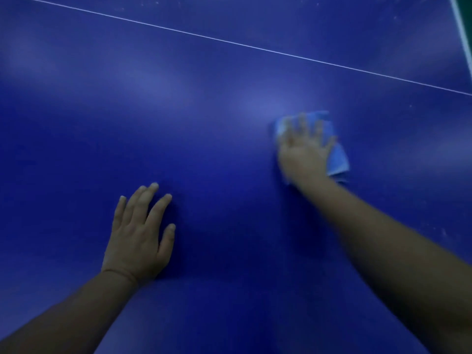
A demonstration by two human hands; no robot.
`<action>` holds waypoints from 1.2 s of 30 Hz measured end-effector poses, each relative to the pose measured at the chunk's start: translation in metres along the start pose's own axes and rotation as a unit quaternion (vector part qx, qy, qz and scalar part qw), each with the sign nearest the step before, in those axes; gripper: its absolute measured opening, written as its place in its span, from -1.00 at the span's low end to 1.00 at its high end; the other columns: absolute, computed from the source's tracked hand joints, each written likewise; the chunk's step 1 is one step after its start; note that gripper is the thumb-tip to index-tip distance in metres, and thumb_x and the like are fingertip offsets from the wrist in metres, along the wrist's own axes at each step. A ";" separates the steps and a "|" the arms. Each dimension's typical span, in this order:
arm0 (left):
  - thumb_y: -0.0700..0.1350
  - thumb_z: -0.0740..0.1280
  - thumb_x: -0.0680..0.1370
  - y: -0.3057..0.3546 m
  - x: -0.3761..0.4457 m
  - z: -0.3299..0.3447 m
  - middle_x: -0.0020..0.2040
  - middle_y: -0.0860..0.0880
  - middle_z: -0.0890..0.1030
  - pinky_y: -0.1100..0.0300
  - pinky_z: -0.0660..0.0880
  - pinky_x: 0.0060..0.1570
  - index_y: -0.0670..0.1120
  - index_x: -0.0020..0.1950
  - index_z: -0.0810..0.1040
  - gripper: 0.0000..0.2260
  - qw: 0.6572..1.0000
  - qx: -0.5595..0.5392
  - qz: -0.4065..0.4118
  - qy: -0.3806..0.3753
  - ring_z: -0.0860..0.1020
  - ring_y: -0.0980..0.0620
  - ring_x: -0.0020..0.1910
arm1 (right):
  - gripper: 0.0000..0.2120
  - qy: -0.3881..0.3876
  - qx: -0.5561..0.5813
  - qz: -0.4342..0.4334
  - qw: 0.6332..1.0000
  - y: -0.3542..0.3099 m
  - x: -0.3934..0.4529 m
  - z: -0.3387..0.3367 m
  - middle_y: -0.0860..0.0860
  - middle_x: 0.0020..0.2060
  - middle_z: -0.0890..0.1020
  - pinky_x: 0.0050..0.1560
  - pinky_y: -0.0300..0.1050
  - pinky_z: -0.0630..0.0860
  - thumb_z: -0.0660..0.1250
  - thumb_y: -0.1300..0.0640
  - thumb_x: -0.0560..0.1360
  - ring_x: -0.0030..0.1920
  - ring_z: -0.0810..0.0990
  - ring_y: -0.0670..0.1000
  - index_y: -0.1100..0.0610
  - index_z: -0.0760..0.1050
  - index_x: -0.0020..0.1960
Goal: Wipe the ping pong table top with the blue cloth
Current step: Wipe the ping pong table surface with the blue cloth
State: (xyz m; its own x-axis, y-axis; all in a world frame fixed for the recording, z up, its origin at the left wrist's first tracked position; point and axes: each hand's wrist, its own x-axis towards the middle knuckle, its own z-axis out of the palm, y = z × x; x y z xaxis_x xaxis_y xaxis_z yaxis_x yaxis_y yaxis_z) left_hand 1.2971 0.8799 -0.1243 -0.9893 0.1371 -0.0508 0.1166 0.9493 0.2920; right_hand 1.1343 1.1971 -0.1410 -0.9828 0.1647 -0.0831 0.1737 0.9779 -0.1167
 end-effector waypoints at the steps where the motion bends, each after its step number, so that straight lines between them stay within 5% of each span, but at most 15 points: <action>1: 0.08 0.07 0.55 0.003 0.010 0.000 0.52 -0.21 0.29 -0.27 0.04 0.50 -0.20 0.45 0.42 -0.44 1.000 -0.002 -0.014 0.011 0.21 -0.21 0.52 | -0.49 -0.016 -0.008 -0.124 0.992 -0.025 -0.021 0.010 -0.01 0.61 0.14 0.44 0.52 -0.09 -0.10 -0.14 0.64 0.59 0.03 0.26 -0.15 0.15 0.58; 3: 0.10 0.06 0.54 0.011 0.038 0.001 0.55 -0.21 0.25 -0.25 -0.01 0.51 -0.20 0.48 0.37 -0.41 0.999 -0.002 -0.037 0.022 0.17 -0.21 0.55 | -0.50 -0.054 -0.014 -0.301 0.952 -0.041 -0.046 0.017 -0.07 0.59 0.20 0.47 0.45 -0.11 -0.08 -0.20 0.63 0.59 0.06 0.19 -0.20 0.20 0.55; 4: 0.10 0.05 0.54 0.016 0.055 0.003 0.57 -0.20 0.22 -0.24 -0.04 0.52 -0.19 0.50 0.34 -0.39 0.999 -0.001 -0.046 0.021 0.13 -0.19 0.56 | -0.50 -0.062 -0.006 -0.316 0.947 -0.029 -0.035 0.013 -0.07 0.59 0.20 0.48 0.44 -0.09 -0.07 -0.22 0.63 0.59 0.07 0.18 -0.21 0.20 0.55; 7: 0.14 0.02 0.54 0.029 0.099 0.010 0.63 -0.14 0.01 -0.14 -0.17 0.55 -0.13 0.60 0.14 -0.34 0.997 0.006 -0.071 0.003 -0.07 -0.09 0.61 | -0.47 -0.003 -0.064 -0.139 0.988 0.047 0.036 -0.006 0.02 0.61 0.12 0.42 0.54 -0.01 -0.02 -0.15 0.65 0.57 0.05 0.30 -0.09 0.12 0.60; 10: 0.20 -0.10 0.56 0.033 0.120 0.019 0.64 -0.09 -0.12 -0.10 -0.24 0.54 -0.07 0.63 -0.03 -0.32 0.994 0.017 -0.103 -0.012 -0.21 -0.02 0.60 | -0.45 -0.026 0.027 0.107 0.994 0.114 0.072 -0.028 -0.08 0.62 0.01 0.47 0.46 -0.14 -0.11 -0.24 0.61 0.60 -0.08 0.19 -0.21 0.05 0.59; 13: 0.22 -0.17 0.58 0.032 0.123 0.021 0.64 -0.09 -0.11 -0.12 -0.25 0.54 -0.04 0.63 -0.04 -0.34 0.994 0.022 -0.108 -0.015 -0.21 -0.02 0.60 | -0.44 -0.005 0.043 0.132 0.990 0.091 0.052 -0.018 -0.10 0.62 0.03 0.47 0.45 -0.16 -0.16 -0.25 0.59 0.60 -0.07 0.17 -0.22 0.05 0.58; 16: 0.18 -0.14 0.58 0.035 0.122 0.018 0.64 -0.09 -0.09 -0.12 -0.27 0.53 -0.05 0.63 -0.02 -0.36 0.995 0.007 -0.101 0.002 -0.22 -0.02 0.60 | -0.46 0.024 0.000 0.043 0.999 0.019 0.019 0.003 -0.05 0.60 0.14 0.45 0.48 -0.10 -0.10 -0.20 0.60 0.60 0.01 0.22 -0.19 0.15 0.57; 20: 0.14 -0.06 0.58 0.037 0.123 0.017 0.63 -0.10 0.04 -0.13 -0.22 0.54 -0.05 0.61 0.14 -0.39 0.994 -0.011 -0.105 0.002 -0.11 -0.03 0.61 | -0.48 0.008 0.038 -0.181 0.983 -0.104 0.025 0.021 -0.05 0.59 0.19 0.45 0.43 -0.25 -0.06 -0.17 0.61 0.60 -0.02 0.20 -0.18 0.21 0.55; 23: 0.13 -0.04 0.57 0.035 0.125 0.019 0.61 -0.13 0.14 -0.19 -0.15 0.54 -0.07 0.57 0.25 -0.40 0.995 -0.001 -0.103 0.002 -0.02 -0.09 0.60 | -0.51 -0.022 0.023 -0.252 0.967 -0.120 0.079 0.016 -0.07 0.60 0.14 0.47 0.42 -0.17 -0.05 -0.18 0.65 0.61 -0.02 0.18 -0.20 0.16 0.57; 25: 0.12 -0.03 0.58 0.034 0.125 0.019 0.61 -0.13 0.13 -0.17 -0.17 0.54 -0.07 0.57 0.25 -0.41 0.995 0.000 -0.101 0.001 -0.03 -0.09 0.61 | -0.49 -0.041 0.008 -0.144 0.989 -0.072 0.125 0.007 0.02 0.61 0.11 0.47 0.37 0.00 -0.04 -0.12 0.67 0.59 0.02 0.25 -0.10 0.09 0.61; 27: 0.11 -0.03 0.58 0.033 0.125 0.019 0.61 -0.14 0.14 -0.17 -0.17 0.54 -0.08 0.57 0.25 -0.42 0.995 -0.001 -0.098 0.003 -0.03 -0.10 0.60 | -0.47 -0.070 0.098 0.067 0.990 0.004 0.160 -0.012 0.15 0.55 0.23 0.42 0.16 0.18 -0.05 -0.08 0.67 0.54 0.16 0.30 0.06 0.17 0.59; 30: 0.10 -0.03 0.59 0.034 0.124 0.019 0.60 -0.15 0.15 -0.19 -0.16 0.54 -0.09 0.56 0.27 -0.42 0.995 0.003 -0.096 0.001 0.00 -0.12 0.60 | -0.47 -0.007 0.089 0.225 0.970 0.062 0.160 -0.034 0.14 0.61 0.06 0.50 0.35 -0.11 -0.09 -0.09 0.68 0.59 -0.02 0.27 0.02 0.07 0.62; 32: 0.09 -0.01 0.58 0.034 0.125 0.018 0.59 -0.16 0.18 -0.17 -0.17 0.53 -0.10 0.55 0.29 -0.43 0.995 0.002 -0.096 0.004 0.02 -0.14 0.60 | -0.48 0.007 0.018 0.154 0.988 0.025 0.143 -0.026 0.04 0.63 0.00 0.47 0.48 -0.16 -0.09 -0.11 0.68 0.59 -0.09 0.26 -0.08 0.03 0.62; 36: 0.09 -0.01 0.59 0.035 0.125 0.019 0.58 -0.18 0.19 -0.19 -0.16 0.53 -0.11 0.55 0.30 -0.43 0.995 0.012 -0.096 0.005 0.03 -0.15 0.59 | -0.50 -0.042 -0.012 -0.167 0.985 -0.048 0.111 0.003 -0.11 0.61 0.07 0.48 0.40 -0.17 -0.07 -0.21 0.65 0.61 -0.06 0.14 -0.23 0.09 0.58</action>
State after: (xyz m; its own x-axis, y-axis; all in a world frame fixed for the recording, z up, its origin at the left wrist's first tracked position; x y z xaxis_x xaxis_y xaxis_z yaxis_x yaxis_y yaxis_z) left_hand 1.1795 0.9358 -0.1387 -0.9943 -0.0505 -0.0941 -0.0731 0.9642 0.2550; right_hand 1.0171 1.1685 -0.1472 -0.9760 -0.1775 -0.1265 -0.1614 0.9786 -0.1278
